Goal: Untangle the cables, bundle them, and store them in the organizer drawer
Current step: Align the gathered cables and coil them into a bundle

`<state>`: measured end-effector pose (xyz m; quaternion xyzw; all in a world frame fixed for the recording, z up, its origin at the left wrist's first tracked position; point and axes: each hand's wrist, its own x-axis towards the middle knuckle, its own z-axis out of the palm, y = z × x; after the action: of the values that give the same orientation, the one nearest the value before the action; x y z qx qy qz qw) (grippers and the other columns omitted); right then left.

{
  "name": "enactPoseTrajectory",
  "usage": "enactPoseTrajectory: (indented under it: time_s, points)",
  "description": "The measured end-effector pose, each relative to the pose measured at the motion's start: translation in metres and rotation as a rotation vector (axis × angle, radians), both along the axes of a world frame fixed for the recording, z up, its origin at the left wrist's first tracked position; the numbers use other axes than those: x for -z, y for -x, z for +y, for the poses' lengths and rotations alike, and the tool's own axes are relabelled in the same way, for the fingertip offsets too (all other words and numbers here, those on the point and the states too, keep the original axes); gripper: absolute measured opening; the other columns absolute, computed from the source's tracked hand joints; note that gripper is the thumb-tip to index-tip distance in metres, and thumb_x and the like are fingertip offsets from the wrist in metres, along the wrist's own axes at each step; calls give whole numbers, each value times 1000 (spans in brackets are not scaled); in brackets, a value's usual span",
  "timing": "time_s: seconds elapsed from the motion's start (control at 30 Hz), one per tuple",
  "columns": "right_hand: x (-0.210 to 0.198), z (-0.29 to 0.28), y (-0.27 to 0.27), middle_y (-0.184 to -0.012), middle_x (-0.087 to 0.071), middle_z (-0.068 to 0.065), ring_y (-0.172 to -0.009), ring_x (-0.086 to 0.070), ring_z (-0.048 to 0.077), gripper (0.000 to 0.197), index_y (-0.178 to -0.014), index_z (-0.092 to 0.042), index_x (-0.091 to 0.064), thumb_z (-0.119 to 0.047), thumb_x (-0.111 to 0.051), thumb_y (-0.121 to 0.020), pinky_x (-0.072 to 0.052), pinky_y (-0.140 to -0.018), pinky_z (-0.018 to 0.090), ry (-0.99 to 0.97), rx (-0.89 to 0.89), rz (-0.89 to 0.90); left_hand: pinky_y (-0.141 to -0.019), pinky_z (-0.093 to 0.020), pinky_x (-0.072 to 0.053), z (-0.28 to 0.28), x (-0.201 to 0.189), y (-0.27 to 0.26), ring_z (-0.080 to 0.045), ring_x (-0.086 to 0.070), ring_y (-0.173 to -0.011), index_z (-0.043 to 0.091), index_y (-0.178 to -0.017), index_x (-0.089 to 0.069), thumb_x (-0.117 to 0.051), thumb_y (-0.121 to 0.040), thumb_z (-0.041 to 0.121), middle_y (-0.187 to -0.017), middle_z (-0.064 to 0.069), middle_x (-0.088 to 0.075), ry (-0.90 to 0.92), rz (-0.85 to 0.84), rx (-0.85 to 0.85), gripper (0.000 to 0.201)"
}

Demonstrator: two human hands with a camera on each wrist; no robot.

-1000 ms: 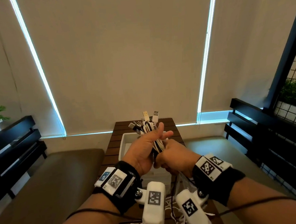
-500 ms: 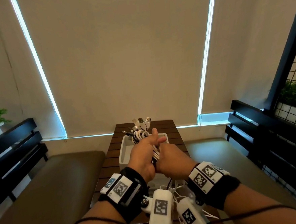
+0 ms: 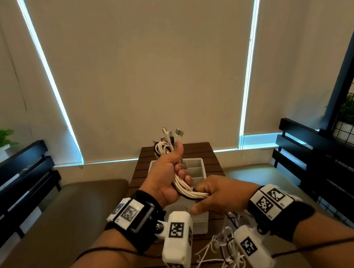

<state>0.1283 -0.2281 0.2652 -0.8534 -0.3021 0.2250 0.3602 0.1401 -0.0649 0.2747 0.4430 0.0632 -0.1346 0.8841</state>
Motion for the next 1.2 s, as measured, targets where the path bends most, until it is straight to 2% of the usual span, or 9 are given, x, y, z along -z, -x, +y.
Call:
enactPoseTrajectory:
  time_s: [0.2,0.33,0.47,0.6,0.67,0.77,0.87,0.97,1.2]
  points:
    - [-13,-20,-5,-77,-64,4,-70,-63,20,11,-79,-29,-61,-32,-68,-86,-53,-72,42,151,-55,-39,-38,-19,-36,11,-2,6,-8,-32,-33,19,-54,-50,-70,-76,38,-42,6,-30,-76,-70,126,35]
    - [-29,-23,-10,-81,-66,-1,-74,-63,16,11,-82,-32,-61,-40,-64,-87,-53,-75,40,331,-90,-225,-36,-19,-37,10,1,8,-7,-31,-33,19,-68,-50,-78,-68,31,-43,6,-30,-196,-40,136,31]
    - [-35,-21,-10,-81,-59,-7,-75,-55,8,14,-85,-29,-57,-40,-56,-93,-45,-70,28,431,-113,-379,-39,-22,-40,12,5,7,-9,-35,-36,13,-70,-51,-82,-62,23,-46,3,-32,-294,-32,133,33]
    - [-40,-20,-12,-81,-60,-9,-76,-55,7,16,-77,-36,-53,-38,-58,-93,-45,-72,29,427,-107,-434,-56,-33,-52,13,7,9,-19,-59,-55,5,-69,-59,-80,-66,21,-59,-6,-55,-325,-86,156,26]
    - [-43,-17,-13,-90,-65,-5,-83,-58,11,6,-91,-30,-63,-34,-60,-92,-48,-79,33,431,-110,-418,-71,-42,-57,13,6,13,-28,-66,-74,-4,-92,-67,-77,-72,24,-83,-17,-66,-367,-96,216,36]
    - [-48,-12,-13,-95,-68,-4,-86,-61,11,15,-103,-22,-67,-29,-63,-90,-50,-83,34,413,-120,-441,-93,-56,-48,10,6,19,-38,-62,-94,-5,-117,-63,-73,-80,25,-105,-24,-64,-392,-108,294,49]
    - [-52,-8,-13,-84,-62,-10,-77,-57,4,4,-88,-27,-62,-26,-65,-89,-49,-77,28,390,-125,-463,-76,-45,-58,7,7,24,-34,-67,-86,-5,-107,-65,-69,-82,22,-92,-21,-66,-372,-125,358,37]
    - [-56,-5,-13,-76,-55,-10,-68,-51,3,23,-71,-31,-51,-29,-68,-85,-46,-68,26,403,-112,-516,-67,-38,-58,5,11,27,-29,-67,-76,-4,-106,-63,-67,-84,18,-83,-17,-64,-376,-156,391,31]
    - [-57,-8,-12,-73,-60,-14,-68,-58,3,20,-78,-25,-60,-26,-79,-73,-44,-62,20,186,56,-557,-60,-35,-54,6,16,26,-27,-66,-71,-8,-107,-63,-77,-76,14,-82,-19,-65,-434,-162,385,41]
